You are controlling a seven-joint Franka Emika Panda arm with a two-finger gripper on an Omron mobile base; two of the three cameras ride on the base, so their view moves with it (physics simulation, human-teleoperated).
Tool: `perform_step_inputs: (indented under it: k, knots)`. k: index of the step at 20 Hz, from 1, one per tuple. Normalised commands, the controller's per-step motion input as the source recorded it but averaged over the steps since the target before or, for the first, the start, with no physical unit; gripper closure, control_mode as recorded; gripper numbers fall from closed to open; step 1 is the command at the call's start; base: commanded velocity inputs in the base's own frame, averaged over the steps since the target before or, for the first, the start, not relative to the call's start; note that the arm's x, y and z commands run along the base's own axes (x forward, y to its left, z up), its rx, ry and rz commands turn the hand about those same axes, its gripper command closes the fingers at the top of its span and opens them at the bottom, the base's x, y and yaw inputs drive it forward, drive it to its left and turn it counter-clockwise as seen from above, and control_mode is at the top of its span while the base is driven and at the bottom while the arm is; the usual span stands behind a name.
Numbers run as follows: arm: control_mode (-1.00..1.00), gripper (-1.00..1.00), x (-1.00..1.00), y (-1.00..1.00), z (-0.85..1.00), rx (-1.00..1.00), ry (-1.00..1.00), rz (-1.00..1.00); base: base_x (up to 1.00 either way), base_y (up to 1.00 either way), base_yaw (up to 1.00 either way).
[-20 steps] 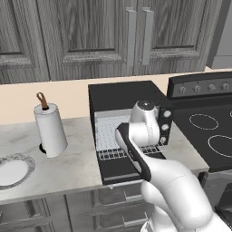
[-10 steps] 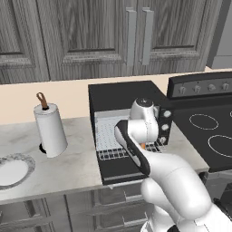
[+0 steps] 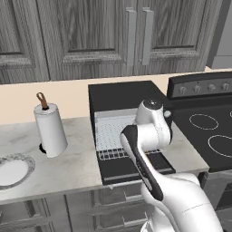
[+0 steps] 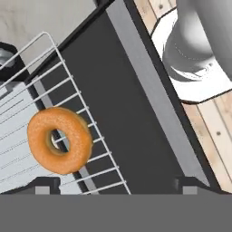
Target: Pick up the bagel from the plate, place it on the toaster oven rack, close the door, and set the timer.
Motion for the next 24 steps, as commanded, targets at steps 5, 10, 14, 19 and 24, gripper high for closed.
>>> perform_step_inputs:
  k: [5, 10, 14, 19, 24]
  knots:
    - [-1.0, -1.0, -1.0, -0.1, 0.29, 0.0, -0.02, 0.0, 0.0, 0.0, 0.0]
    - [-1.0, -1.0, -0.57, -0.06, 0.11, 0.0, 0.11, -0.02, 0.0, 0.0, 0.0]
    - [-1.0, -1.0, -0.01, 0.0, -0.03, 0.0, 0.24, -0.12, 0.0, 0.0, 0.0]
    - [-1.0, -1.0, 0.13, 0.0, -0.18, 0.0, 0.24, -0.15, 0.0, 0.0, 0.0]
    - [-1.0, -1.0, 0.05, 0.0, -0.45, 0.0, 0.14, -0.16, 0.0, 0.0, 0.0]
